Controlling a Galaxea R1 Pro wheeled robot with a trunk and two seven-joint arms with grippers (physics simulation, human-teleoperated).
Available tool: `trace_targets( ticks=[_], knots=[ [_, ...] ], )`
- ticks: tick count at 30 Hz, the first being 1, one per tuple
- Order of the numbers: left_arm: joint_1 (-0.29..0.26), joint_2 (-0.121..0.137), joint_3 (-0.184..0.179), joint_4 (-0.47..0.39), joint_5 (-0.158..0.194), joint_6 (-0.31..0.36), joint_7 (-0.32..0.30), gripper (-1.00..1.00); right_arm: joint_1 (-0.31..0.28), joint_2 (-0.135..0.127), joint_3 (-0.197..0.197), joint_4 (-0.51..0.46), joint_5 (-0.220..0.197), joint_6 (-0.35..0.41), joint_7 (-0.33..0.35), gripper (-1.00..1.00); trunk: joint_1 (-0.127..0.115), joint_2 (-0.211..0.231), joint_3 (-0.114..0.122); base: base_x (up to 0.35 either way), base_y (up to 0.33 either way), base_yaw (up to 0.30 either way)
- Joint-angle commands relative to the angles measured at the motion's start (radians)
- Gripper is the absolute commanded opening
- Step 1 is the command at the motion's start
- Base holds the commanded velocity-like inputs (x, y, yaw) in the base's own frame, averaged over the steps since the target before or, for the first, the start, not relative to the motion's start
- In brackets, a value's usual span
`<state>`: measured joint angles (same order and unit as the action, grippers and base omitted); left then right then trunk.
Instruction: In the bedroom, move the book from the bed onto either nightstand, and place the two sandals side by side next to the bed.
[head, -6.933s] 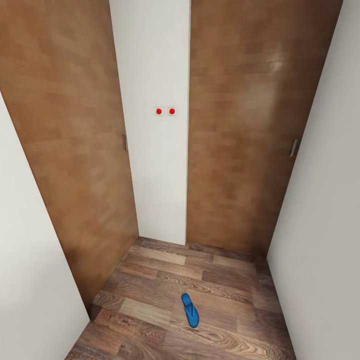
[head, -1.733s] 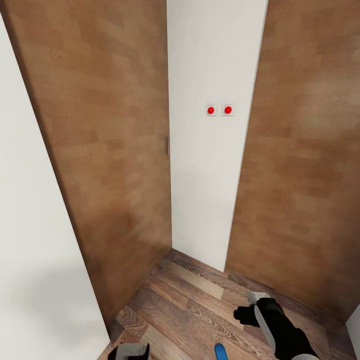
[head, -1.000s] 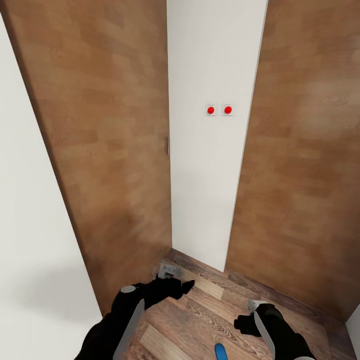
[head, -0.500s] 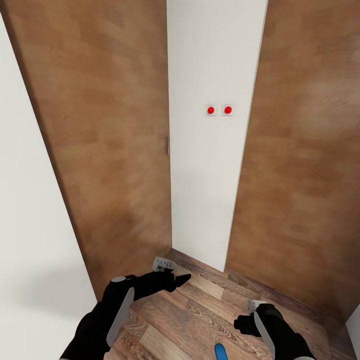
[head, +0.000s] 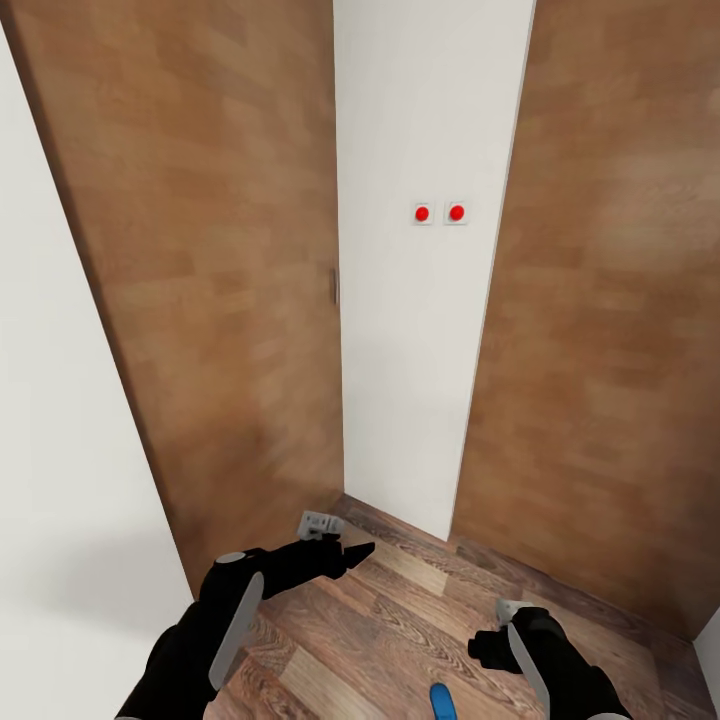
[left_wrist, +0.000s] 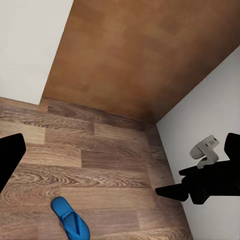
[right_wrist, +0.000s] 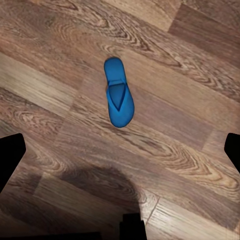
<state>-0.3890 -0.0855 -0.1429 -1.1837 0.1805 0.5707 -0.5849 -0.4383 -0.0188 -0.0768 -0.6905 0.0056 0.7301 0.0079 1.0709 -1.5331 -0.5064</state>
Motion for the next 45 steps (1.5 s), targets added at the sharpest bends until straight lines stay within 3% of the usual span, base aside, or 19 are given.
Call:
trace_targets(
  ticks=[1,30,45],
  knots=[
    [-0.001,0.000,0.000,0.000,0.007,0.008,0.000,1.00,0.000,0.000,-0.001,-0.001,0.001,0.005,0.000,1.00,0.004,-0.008,-0.004,0.000,0.000,0.000],
    [-0.001,0.000,0.002,0.001,0.008,0.008,0.000,1.00,0.000,0.010,-0.001,0.020,0.000,-0.046,-0.006,1.00,0.115,-0.211,-0.095,0.000,0.000,0.000],
    [-0.001,0.000,0.002,0.001,0.008,0.007,0.000,1.00,0.000,-0.003,-0.010,0.007,-0.002,-0.044,0.000,1.00,0.173,-0.316,-0.142,0.000,0.000,0.000]
  ],
)
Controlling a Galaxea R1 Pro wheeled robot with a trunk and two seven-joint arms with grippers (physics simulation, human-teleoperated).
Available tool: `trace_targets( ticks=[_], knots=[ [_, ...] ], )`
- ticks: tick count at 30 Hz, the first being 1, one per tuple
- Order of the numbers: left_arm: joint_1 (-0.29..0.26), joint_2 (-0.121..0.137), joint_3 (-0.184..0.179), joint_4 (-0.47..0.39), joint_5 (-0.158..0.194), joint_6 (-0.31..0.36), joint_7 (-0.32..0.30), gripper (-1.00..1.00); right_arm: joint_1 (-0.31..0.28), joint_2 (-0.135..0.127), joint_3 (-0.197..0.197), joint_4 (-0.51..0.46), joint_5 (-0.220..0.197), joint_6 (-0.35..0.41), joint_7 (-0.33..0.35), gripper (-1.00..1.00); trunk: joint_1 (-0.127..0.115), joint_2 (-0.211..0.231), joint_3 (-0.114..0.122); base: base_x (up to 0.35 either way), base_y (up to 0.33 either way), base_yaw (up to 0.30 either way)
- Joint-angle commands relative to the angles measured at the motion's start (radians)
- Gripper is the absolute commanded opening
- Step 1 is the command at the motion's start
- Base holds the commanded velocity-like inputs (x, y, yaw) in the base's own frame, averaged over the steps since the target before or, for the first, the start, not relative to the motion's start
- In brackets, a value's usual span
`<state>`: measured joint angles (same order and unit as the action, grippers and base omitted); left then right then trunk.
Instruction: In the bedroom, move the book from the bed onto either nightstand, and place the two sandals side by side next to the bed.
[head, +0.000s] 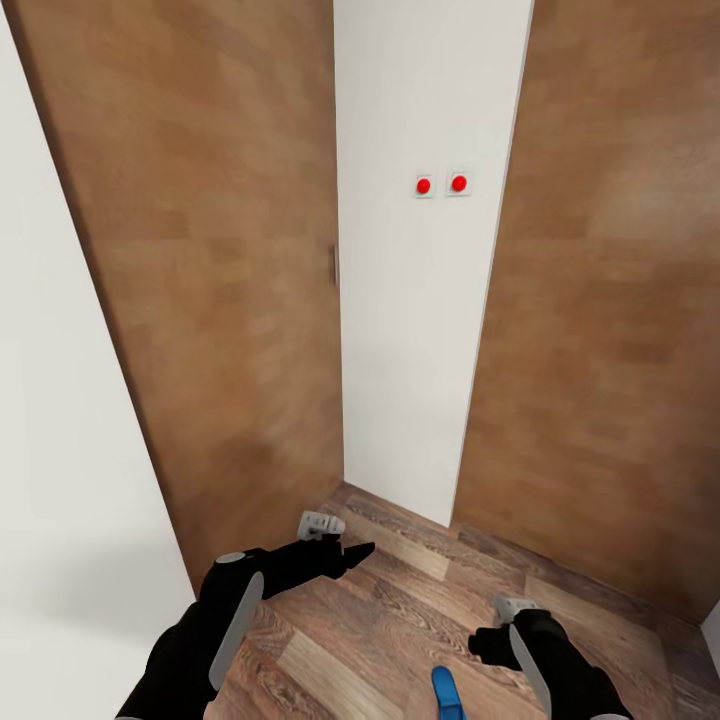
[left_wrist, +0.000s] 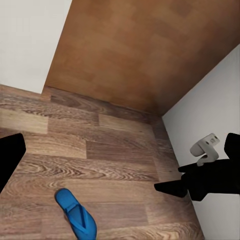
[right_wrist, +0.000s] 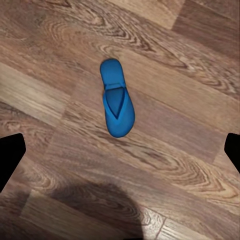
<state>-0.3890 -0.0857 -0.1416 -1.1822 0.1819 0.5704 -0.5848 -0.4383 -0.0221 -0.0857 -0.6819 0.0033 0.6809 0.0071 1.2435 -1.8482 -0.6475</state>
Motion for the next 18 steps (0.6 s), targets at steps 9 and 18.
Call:
trace_targets(
  ticks=[9,18],
  knots=[
    [-0.001,0.000,0.000,0.000,0.007,0.008,0.000,1.00,0.000,0.001,0.005,-0.001,0.002,0.005,0.001,1.00,0.035,-0.064,-0.029,0.000,0.000,0.000],
    [-0.001,0.000,0.000,0.000,0.008,0.008,0.000,1.00,0.000,0.007,0.006,0.004,-0.001,-0.005,0.001,1.00,0.069,-0.127,-0.058,0.000,0.000,0.000]
  ],
)
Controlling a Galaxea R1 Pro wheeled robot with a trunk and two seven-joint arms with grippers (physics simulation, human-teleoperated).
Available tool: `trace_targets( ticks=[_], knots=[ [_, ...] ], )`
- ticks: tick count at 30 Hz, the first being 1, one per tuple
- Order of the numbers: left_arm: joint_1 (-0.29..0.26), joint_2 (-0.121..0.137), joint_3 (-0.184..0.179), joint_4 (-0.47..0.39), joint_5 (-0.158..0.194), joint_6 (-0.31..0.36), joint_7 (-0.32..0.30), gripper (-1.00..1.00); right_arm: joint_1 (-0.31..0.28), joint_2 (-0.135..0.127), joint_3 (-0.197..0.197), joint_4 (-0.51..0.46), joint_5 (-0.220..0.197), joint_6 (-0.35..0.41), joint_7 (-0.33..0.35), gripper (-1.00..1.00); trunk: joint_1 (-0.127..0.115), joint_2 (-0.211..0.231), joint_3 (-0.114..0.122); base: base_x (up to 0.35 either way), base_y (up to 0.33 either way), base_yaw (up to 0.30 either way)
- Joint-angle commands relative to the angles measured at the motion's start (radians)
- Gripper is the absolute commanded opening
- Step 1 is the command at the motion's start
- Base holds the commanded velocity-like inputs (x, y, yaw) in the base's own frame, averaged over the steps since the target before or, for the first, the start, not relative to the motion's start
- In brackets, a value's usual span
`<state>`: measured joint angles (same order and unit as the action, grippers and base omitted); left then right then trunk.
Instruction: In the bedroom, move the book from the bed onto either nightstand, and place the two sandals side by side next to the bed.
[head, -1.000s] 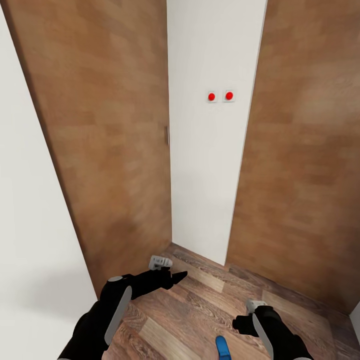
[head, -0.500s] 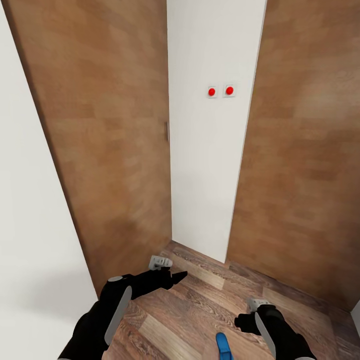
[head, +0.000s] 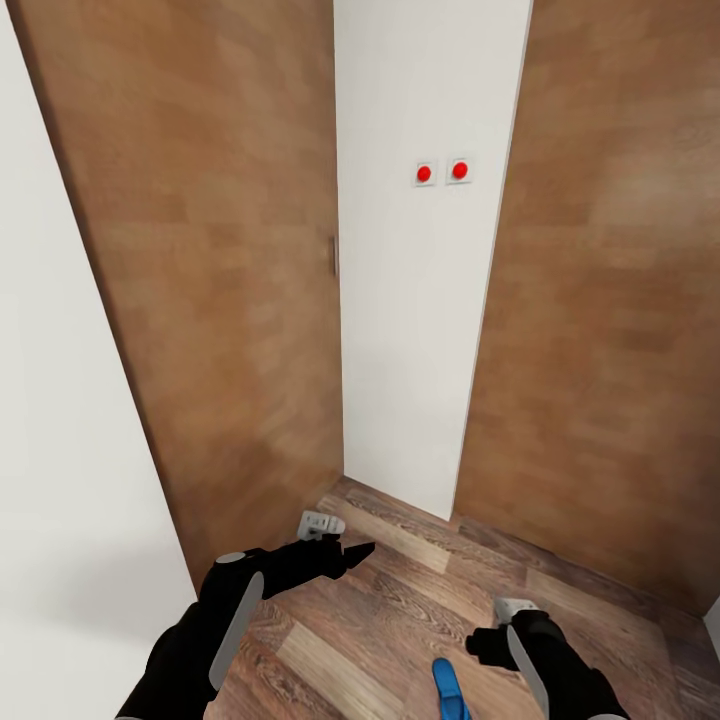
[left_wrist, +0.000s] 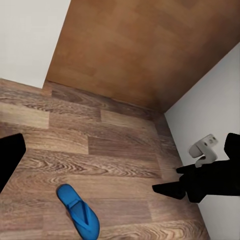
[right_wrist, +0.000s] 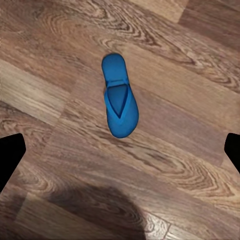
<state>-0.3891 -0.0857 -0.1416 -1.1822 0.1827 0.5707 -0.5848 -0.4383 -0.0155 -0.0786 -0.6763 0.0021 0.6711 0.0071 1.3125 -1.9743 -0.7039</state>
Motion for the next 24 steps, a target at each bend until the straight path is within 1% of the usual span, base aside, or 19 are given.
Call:
trace_targets(
  ticks=[1,5,9,24],
  knots=[
    [-0.001,0.000,0.000,0.000,0.007,0.008,0.000,1.00,0.000,0.001,-0.001,-0.001,0.000,0.000,0.001,1.00,0.004,-0.008,-0.004,0.000,0.000,0.000],
    [-0.001,0.000,0.001,0.000,0.007,0.008,0.000,1.00,0.000,0.003,-0.001,0.003,-0.006,-0.054,0.001,1.00,0.019,-0.036,-0.017,0.000,0.000,0.000],
    [-0.001,0.000,0.001,0.000,0.007,0.008,0.000,1.00,0.000,0.006,-0.001,0.004,-0.007,-0.089,0.000,1.00,0.034,-0.064,-0.029,0.000,0.000,0.000],
    [-0.001,0.000,0.000,0.000,0.007,0.008,-0.001,1.00,0.000,0.006,-0.001,0.004,0.000,-0.099,-0.001,1.00,0.092,-0.169,-0.076,0.000,0.000,0.000]
  ],
)
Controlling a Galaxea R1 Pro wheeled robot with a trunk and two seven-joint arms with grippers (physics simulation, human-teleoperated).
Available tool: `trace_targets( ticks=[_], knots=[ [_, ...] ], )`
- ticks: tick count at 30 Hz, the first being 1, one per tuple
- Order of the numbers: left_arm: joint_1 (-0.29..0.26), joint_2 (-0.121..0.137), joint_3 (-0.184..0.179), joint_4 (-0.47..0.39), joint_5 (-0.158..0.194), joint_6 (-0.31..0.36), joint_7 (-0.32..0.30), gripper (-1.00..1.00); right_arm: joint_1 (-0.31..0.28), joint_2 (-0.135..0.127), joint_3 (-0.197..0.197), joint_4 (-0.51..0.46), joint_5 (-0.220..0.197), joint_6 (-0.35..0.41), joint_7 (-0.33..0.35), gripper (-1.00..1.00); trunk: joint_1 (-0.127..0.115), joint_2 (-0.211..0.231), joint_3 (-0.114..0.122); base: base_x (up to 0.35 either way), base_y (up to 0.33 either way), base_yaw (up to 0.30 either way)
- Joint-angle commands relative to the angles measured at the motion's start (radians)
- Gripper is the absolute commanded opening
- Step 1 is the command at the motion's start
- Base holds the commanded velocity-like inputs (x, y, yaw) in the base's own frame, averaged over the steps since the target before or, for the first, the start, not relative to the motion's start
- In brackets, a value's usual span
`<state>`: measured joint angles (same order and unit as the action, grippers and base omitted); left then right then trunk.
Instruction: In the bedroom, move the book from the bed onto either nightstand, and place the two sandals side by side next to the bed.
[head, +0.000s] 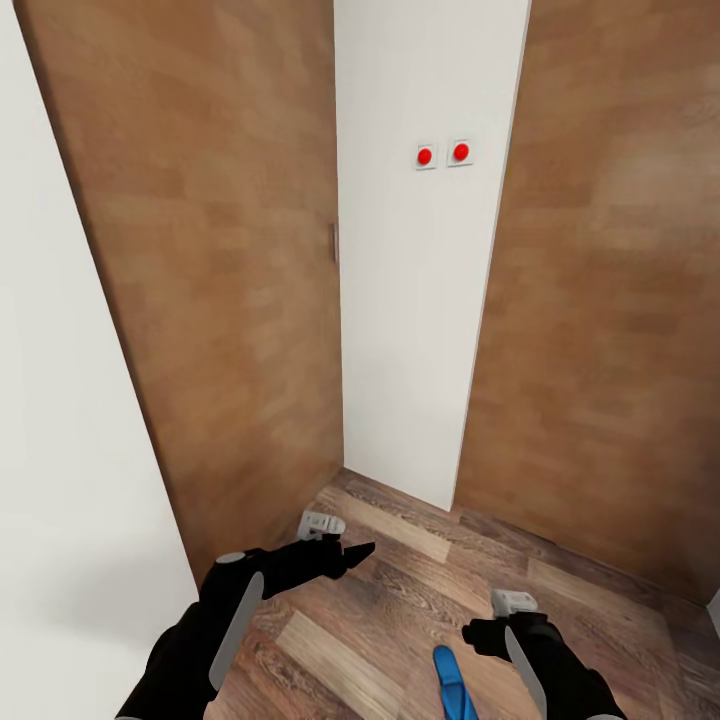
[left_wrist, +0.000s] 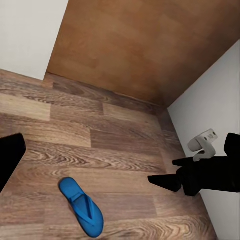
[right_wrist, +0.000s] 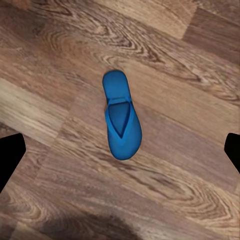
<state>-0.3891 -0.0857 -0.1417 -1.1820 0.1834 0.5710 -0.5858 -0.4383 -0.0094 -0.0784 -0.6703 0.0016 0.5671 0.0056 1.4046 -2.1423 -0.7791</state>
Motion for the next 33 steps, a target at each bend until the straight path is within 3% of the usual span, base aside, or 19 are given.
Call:
trace_targets(
  ticks=[1,26,33],
  knots=[
    [-0.001,0.000,0.000,-0.001,0.007,0.008,0.000,1.00,0.000,0.000,-0.001,-0.002,0.000,0.005,0.001,1.00,0.004,-0.008,-0.004,0.000,0.000,0.000],
    [-0.001,0.001,0.005,-0.001,0.008,0.008,0.000,1.00,0.000,-0.020,-0.012,-0.008,0.004,0.016,0.002,1.00,0.100,-0.183,-0.083,0.000,0.000,0.000],
    [-0.001,0.001,0.003,-0.001,0.008,0.008,0.000,1.00,0.000,-0.013,-0.003,-0.001,0.002,0.002,-0.004,1.00,0.126,-0.232,-0.105,0.000,0.000,0.000]
  ],
)
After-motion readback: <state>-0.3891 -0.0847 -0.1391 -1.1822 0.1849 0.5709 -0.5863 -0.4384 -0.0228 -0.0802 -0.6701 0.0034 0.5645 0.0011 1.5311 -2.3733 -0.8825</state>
